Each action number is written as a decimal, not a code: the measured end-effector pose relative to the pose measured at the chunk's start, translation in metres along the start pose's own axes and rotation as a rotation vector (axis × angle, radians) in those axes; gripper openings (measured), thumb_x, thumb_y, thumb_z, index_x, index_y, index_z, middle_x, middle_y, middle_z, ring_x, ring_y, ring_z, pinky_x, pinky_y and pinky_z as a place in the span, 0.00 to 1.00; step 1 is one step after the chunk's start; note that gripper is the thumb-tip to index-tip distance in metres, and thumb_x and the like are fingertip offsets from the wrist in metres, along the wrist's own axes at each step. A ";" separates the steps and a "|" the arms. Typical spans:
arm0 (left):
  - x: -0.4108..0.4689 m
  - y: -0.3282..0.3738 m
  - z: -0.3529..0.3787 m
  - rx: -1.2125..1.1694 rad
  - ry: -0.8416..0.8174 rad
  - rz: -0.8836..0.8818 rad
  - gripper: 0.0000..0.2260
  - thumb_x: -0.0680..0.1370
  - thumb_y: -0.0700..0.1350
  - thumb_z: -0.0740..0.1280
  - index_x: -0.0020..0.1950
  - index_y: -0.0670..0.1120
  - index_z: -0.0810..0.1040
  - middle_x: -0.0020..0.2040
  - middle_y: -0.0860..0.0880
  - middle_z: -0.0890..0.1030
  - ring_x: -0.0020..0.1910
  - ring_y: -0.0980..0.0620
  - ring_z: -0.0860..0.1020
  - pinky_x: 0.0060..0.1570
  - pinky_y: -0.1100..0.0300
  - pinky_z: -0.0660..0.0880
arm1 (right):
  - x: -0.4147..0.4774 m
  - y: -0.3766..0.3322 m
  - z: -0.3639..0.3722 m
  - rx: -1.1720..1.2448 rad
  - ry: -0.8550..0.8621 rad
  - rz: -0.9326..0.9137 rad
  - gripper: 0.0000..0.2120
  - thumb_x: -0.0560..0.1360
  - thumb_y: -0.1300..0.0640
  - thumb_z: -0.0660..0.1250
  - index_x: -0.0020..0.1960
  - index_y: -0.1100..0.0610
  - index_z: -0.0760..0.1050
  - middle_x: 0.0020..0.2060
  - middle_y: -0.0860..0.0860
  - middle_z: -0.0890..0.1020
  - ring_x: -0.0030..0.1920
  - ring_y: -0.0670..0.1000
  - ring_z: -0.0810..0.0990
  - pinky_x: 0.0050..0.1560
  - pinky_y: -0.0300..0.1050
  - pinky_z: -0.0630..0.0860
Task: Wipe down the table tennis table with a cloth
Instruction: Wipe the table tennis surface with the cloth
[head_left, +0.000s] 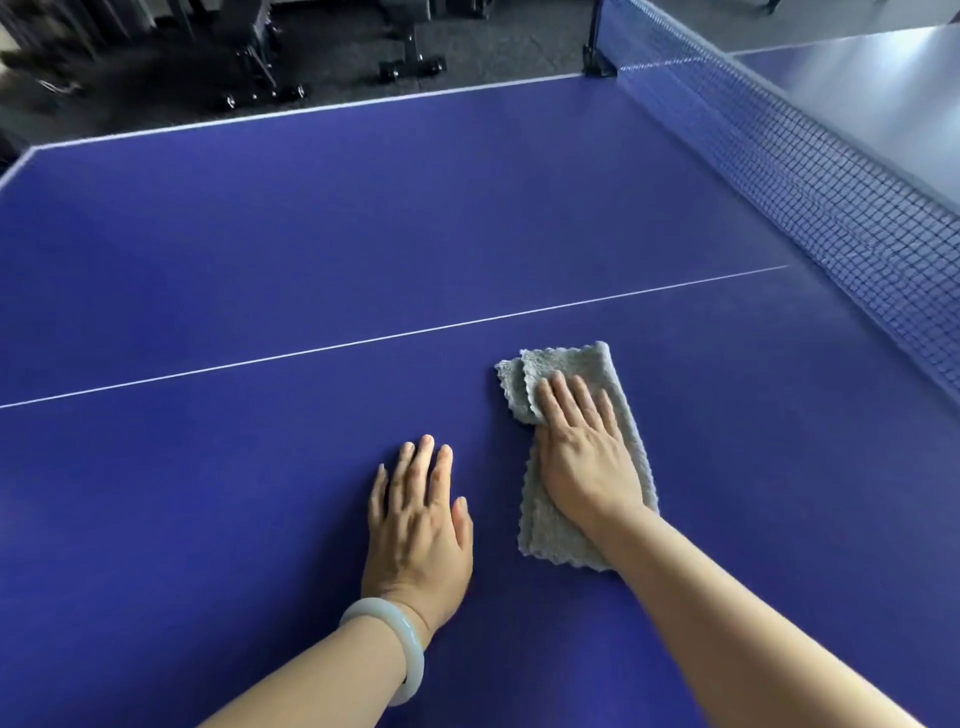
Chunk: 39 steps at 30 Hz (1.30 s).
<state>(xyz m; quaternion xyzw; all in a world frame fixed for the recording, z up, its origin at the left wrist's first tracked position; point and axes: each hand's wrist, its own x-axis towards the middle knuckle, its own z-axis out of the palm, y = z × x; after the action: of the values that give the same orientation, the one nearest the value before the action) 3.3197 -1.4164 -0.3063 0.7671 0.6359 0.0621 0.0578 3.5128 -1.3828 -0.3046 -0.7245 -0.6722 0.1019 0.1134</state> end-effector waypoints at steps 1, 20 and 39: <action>0.000 0.000 0.000 0.007 -0.004 0.000 0.24 0.81 0.48 0.55 0.77 0.46 0.64 0.78 0.47 0.62 0.78 0.47 0.59 0.76 0.45 0.55 | 0.012 0.006 -0.004 -0.009 -0.026 -0.077 0.26 0.85 0.49 0.44 0.82 0.50 0.46 0.80 0.46 0.46 0.80 0.47 0.40 0.78 0.44 0.33; 0.001 0.000 0.001 0.053 -0.011 0.008 0.27 0.80 0.52 0.46 0.77 0.47 0.64 0.78 0.47 0.62 0.77 0.48 0.60 0.75 0.44 0.59 | 0.092 -0.052 0.013 -0.031 -0.160 -0.398 0.25 0.84 0.45 0.51 0.80 0.46 0.55 0.80 0.44 0.55 0.80 0.48 0.49 0.79 0.47 0.41; -0.001 -0.003 0.004 -0.031 0.022 0.045 0.24 0.82 0.50 0.56 0.78 0.46 0.63 0.78 0.46 0.61 0.78 0.47 0.57 0.77 0.46 0.53 | -0.122 0.084 -0.027 -0.111 -0.029 0.123 0.29 0.83 0.40 0.43 0.81 0.45 0.42 0.79 0.41 0.43 0.79 0.43 0.38 0.79 0.46 0.37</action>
<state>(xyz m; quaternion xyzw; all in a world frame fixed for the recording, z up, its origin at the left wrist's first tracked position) 3.3177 -1.4173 -0.3109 0.7796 0.6179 0.0817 0.0613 3.5915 -1.5108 -0.3052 -0.7680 -0.6326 0.0818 0.0570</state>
